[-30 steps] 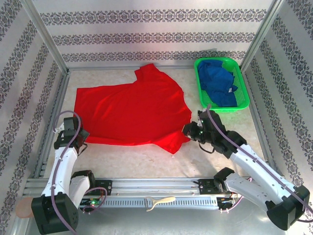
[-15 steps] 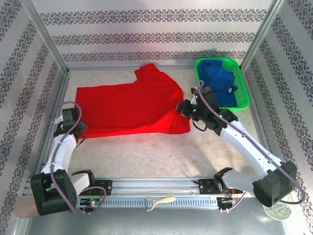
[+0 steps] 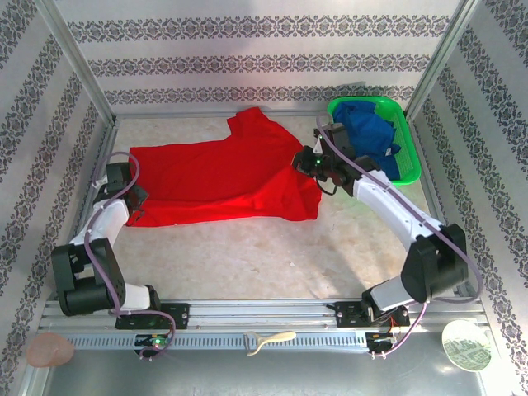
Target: Fold the inside-out t-shirt
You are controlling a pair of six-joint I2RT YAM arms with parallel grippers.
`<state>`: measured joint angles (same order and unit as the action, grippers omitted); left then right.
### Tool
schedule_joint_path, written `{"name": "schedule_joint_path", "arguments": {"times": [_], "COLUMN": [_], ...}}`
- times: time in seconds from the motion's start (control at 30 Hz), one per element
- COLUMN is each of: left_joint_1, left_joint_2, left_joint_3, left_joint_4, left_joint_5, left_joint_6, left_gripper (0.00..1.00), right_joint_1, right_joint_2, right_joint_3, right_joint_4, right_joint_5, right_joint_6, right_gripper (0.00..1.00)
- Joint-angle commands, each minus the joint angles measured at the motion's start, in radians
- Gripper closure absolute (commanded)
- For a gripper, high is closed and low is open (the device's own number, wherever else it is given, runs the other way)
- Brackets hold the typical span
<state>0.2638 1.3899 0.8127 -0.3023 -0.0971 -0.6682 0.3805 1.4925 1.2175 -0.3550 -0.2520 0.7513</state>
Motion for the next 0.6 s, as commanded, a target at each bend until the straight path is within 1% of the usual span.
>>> {"name": "schedule_joint_path", "arguments": {"times": [0.0,0.13,0.3,0.4,0.43,0.47,0.5,0.53,0.57], "left_joint_1": [0.012,0.013,0.012,0.012,0.013,0.012,0.012,0.012,0.012], "left_joint_2": [0.063,0.139,0.213,0.258,0.278,0.297,0.313,0.333,0.352], "left_joint_3": [0.051,0.081,0.128,0.161,0.17,0.181,0.191,0.205,0.218], "left_joint_4": [0.052,0.07,0.075,0.075,0.079,0.081,0.084,0.086,0.088], "left_joint_5": [0.016,0.017,0.016,0.016,0.02,0.023,0.028,0.035,0.043], "left_joint_6": [0.028,0.03,0.036,0.034,0.03,0.03,0.029,0.027,0.03], "left_gripper": [0.91,0.91,0.9,0.87,0.84,0.77,0.67,0.55,0.44], "right_joint_1": [-0.024,-0.047,-0.078,-0.086,-0.087,-0.086,-0.087,-0.088,-0.088], "right_joint_2": [0.062,0.158,0.295,0.376,0.406,0.439,0.465,0.483,0.479], "right_joint_3": [0.058,0.132,0.273,0.364,0.398,0.437,0.469,0.494,0.494], "right_joint_4": [0.037,0.043,0.016,0.011,0.015,0.015,0.007,-0.003,-0.005], "right_joint_5": [-0.015,-0.025,-0.036,-0.04,-0.047,-0.06,-0.068,-0.069,-0.056], "right_joint_6": [-0.027,-0.03,-0.048,-0.055,-0.06,-0.073,-0.083,-0.101,-0.115], "right_gripper": [1.0,1.0,1.0,1.0,1.0,0.95,0.79,0.64,0.54]}}
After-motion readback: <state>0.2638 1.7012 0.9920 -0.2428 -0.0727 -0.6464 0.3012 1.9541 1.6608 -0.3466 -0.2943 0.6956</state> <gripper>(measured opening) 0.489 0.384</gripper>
